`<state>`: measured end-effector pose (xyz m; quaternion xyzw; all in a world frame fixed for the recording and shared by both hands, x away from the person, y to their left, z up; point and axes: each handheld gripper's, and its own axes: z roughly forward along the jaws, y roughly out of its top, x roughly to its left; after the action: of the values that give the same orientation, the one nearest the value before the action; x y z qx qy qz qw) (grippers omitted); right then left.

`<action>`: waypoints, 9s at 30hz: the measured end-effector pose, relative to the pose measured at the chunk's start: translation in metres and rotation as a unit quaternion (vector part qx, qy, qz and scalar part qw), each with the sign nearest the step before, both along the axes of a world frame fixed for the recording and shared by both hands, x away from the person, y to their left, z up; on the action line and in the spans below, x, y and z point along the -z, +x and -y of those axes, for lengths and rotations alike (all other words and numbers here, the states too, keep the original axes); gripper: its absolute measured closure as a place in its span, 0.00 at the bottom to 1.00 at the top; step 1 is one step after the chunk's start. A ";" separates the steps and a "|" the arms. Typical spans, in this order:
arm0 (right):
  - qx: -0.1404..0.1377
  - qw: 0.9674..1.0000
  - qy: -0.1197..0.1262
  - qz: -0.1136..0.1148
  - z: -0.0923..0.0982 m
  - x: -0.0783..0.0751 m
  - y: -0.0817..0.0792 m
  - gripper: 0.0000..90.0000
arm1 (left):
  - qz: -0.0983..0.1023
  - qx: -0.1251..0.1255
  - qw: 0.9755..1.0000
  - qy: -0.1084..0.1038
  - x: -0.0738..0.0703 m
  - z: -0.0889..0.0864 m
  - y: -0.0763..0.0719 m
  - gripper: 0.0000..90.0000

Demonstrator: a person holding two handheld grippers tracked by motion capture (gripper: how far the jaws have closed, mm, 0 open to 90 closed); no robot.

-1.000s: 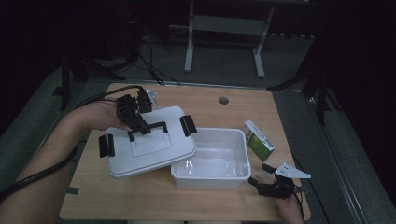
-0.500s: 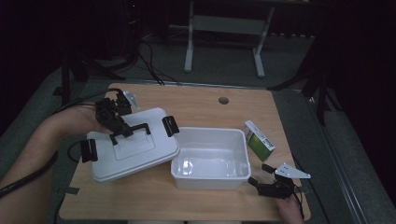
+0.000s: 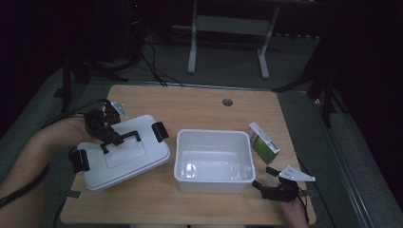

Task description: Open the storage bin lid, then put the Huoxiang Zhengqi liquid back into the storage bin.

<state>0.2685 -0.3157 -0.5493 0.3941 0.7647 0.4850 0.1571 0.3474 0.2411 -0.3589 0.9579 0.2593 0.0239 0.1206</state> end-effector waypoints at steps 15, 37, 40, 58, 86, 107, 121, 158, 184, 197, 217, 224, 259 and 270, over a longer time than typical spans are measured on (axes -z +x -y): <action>0.000 1.000 -0.001 0.001 0.000 0.000 0.000 0.15 | -0.001 -0.015 1.000 -0.020 0.049 -0.001 0.012 0.93; -0.001 1.000 -0.003 0.002 -0.001 0.000 -0.001 0.15 | -0.011 -0.051 0.999 -0.014 0.087 -0.009 0.037 0.93; -0.001 1.000 -0.004 0.002 -0.001 0.000 0.000 0.15 | -0.012 -0.050 0.999 -0.010 0.090 -0.009 0.039 0.93; -0.002 1.000 -0.009 0.003 -0.001 0.001 0.000 0.15 | -0.013 -0.060 0.998 -0.013 0.107 -0.009 0.044 0.93; -0.005 1.000 -0.016 -0.001 -0.001 0.000 0.000 0.17 | -0.007 -0.100 0.994 -0.034 0.114 -0.013 0.045 0.47; 0.030 0.999 -0.020 -0.030 0.013 -0.011 -0.002 0.13 | 0.000 -0.097 0.994 -0.040 0.110 -0.017 0.037 0.37; 0.072 0.996 -0.037 -0.042 0.030 -0.028 0.002 0.18 | -0.006 -0.098 0.994 -0.043 0.108 -0.021 0.035 0.37; 0.034 0.988 -0.124 -0.083 0.026 -0.081 0.081 0.26 | -0.013 -0.089 0.995 -0.045 0.109 -0.019 0.035 0.37; -0.007 0.958 -0.219 -0.186 0.000 -0.086 0.139 0.28 | -0.019 -0.086 0.995 -0.038 0.110 -0.018 0.034 0.37; -0.030 0.931 -0.274 -0.240 -0.018 -0.091 0.163 0.43 | -0.023 -0.089 0.995 -0.038 0.111 -0.019 0.034 0.37; -0.033 0.905 -0.309 -0.292 -0.039 -0.083 0.185 0.63 | -0.022 -0.087 0.995 -0.038 0.110 -0.020 0.033 0.37; -0.033 0.904 -0.312 -0.289 -0.039 -0.082 0.187 0.70 | -0.024 -0.087 0.995 -0.040 0.111 -0.019 0.033 0.37; -0.081 0.890 -0.370 -0.254 -0.014 -0.161 0.152 0.71 | -0.026 -0.087 0.995 -0.035 0.108 -0.017 0.033 0.37; -0.098 0.895 -0.378 -0.215 -0.023 -0.202 0.136 0.71 | -0.027 -0.086 0.995 -0.035 0.108 -0.016 0.033 0.37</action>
<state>0.4040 -0.2927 -0.3472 0.3223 0.9404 0.0755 0.0779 0.3804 0.2566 -0.4670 0.9274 0.3450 -0.0005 0.1445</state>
